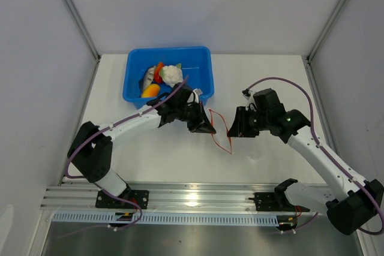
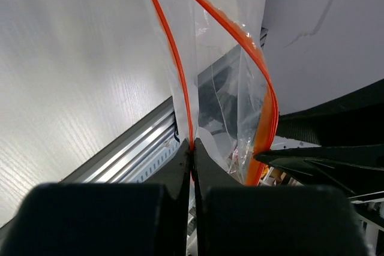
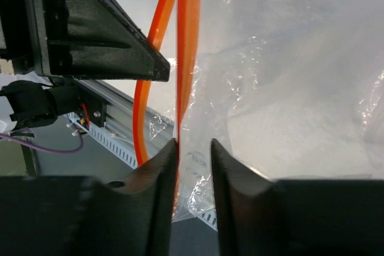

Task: Place the food in the zip-top bag and seal the zipper
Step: Open the zipper of the food storage bag at the center of the board.

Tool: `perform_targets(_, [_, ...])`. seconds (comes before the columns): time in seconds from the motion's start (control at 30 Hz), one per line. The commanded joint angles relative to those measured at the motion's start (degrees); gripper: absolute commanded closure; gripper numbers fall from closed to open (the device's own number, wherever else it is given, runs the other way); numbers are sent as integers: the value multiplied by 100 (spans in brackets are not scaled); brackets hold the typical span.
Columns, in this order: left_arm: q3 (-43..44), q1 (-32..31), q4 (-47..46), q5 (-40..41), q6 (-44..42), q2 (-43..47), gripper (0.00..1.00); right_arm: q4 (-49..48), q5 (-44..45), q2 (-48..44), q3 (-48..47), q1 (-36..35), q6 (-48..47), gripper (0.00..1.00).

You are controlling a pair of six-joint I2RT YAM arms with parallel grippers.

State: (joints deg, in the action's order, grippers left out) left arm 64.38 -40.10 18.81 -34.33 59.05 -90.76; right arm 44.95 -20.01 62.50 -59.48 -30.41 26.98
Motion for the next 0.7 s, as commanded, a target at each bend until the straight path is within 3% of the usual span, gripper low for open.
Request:
perform_targets(0.0, [268, -68, 176, 119, -279, 208, 99, 190, 243, 156, -327, -26, -88, 65])
perform_targets(0.1, [373, -130, 342, 207, -429, 252, 99, 190, 322, 306, -484, -26, -114, 55])
perform_targets(0.67, [910, -394, 1055, 603, -1167, 533, 99, 102, 621, 1159, -1074, -246, -123, 55])
